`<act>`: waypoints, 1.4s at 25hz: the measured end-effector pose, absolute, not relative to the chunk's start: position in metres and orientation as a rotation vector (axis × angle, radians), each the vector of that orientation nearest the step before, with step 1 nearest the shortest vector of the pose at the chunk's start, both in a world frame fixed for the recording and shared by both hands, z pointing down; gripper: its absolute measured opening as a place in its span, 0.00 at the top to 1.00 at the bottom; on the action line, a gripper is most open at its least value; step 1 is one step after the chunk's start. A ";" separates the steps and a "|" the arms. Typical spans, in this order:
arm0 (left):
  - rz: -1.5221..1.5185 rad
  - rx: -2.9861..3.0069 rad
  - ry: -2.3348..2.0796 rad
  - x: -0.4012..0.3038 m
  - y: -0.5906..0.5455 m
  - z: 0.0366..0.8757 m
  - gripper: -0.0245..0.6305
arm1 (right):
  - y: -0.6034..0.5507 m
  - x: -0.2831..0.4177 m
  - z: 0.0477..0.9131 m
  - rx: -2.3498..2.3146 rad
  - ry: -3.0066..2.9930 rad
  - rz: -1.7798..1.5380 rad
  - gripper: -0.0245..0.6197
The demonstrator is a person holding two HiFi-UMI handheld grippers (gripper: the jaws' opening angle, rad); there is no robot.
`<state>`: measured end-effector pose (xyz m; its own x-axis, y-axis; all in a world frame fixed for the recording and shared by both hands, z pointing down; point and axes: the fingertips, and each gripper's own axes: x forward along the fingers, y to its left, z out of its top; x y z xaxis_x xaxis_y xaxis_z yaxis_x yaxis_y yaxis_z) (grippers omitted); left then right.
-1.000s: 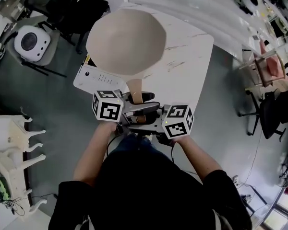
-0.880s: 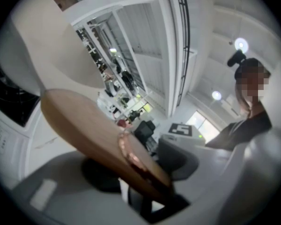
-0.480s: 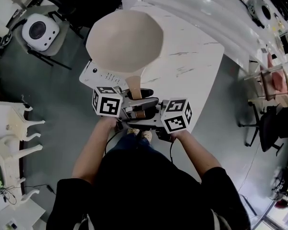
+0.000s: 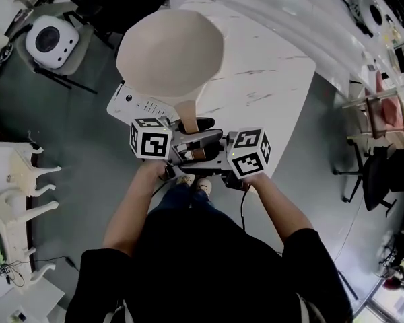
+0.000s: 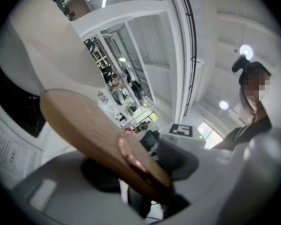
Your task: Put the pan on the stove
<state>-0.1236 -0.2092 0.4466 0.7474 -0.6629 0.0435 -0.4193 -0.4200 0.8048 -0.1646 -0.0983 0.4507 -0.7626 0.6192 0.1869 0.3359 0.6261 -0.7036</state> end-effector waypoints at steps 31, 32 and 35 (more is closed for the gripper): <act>-0.425 1.968 -0.883 -0.142 -0.202 0.472 0.49 | -0.110 -0.146 0.473 -0.617 -2.377 1.268 0.59; -0.431 1.966 -0.886 -0.143 -0.199 0.472 0.49 | -0.112 -0.144 0.473 -0.599 -2.385 1.276 0.59; -0.442 1.963 -0.903 -0.147 -0.190 0.471 0.50 | -0.114 -0.138 0.473 -0.553 -2.405 1.285 0.59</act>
